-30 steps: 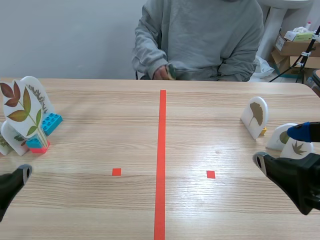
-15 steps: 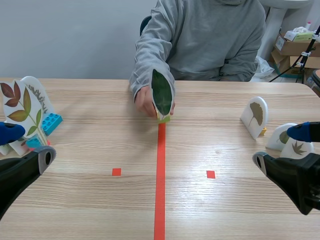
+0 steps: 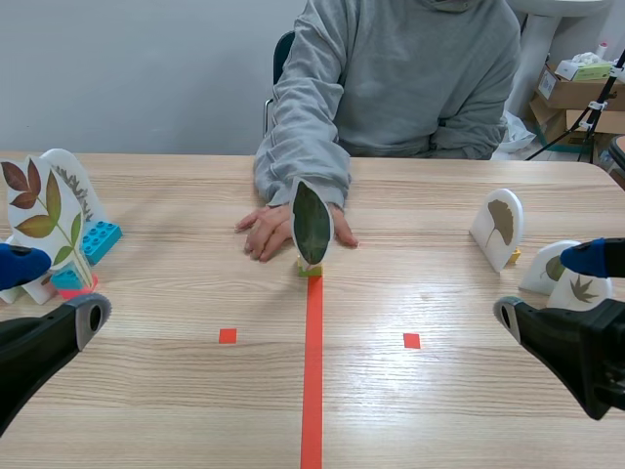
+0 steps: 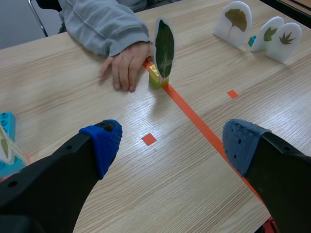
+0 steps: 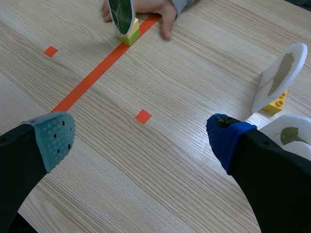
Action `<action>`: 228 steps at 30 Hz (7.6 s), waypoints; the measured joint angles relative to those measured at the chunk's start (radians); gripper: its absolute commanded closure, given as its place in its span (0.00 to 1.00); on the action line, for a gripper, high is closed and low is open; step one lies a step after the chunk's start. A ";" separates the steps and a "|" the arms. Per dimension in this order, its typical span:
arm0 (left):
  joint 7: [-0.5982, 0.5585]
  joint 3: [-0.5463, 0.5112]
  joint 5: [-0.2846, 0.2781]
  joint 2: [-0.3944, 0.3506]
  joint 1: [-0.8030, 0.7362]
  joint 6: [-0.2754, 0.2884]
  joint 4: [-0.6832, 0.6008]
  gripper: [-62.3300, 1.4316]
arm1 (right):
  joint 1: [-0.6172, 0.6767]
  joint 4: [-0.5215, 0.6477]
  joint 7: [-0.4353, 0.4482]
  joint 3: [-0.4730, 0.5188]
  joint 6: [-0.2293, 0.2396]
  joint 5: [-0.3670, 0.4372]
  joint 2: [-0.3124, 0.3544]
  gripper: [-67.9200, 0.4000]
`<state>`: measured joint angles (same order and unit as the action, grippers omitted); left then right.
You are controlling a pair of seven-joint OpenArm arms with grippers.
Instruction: Do the leaf sorting experiment
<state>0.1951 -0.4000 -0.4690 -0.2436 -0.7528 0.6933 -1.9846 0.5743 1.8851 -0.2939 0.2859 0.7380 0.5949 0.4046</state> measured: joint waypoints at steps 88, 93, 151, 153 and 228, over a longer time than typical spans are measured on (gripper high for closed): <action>0.000 0.000 0.003 0.000 0.002 0.000 0.004 0.27 | -1.011 -0.829 0.026 -0.722 -0.001 -0.228 -0.035 0.19; 0.000 0.000 0.015 0.000 0.003 0.000 0.004 0.27 | -1.097 -0.974 0.082 -0.793 -0.020 -0.307 -0.148 0.19; 0.000 0.000 0.023 0.000 0.003 0.000 0.004 0.27 | -1.024 -0.723 -0.013 -0.774 -0.152 -0.221 -0.160 0.97; 0.000 0.000 0.023 0.000 0.003 0.000 0.004 0.27 | -0.982 -0.634 -0.071 -0.747 -0.167 -0.218 -0.140 0.97; 0.000 0.000 0.023 0.000 0.003 0.000 0.004 0.27 | -0.088 -0.282 0.039 0.020 -0.066 -0.122 0.033 0.15</action>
<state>0.1947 -0.4000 -0.4465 -0.2436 -0.7502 0.6933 -1.9804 0.4866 1.6032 -0.2550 0.3061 0.6720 0.4728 0.4374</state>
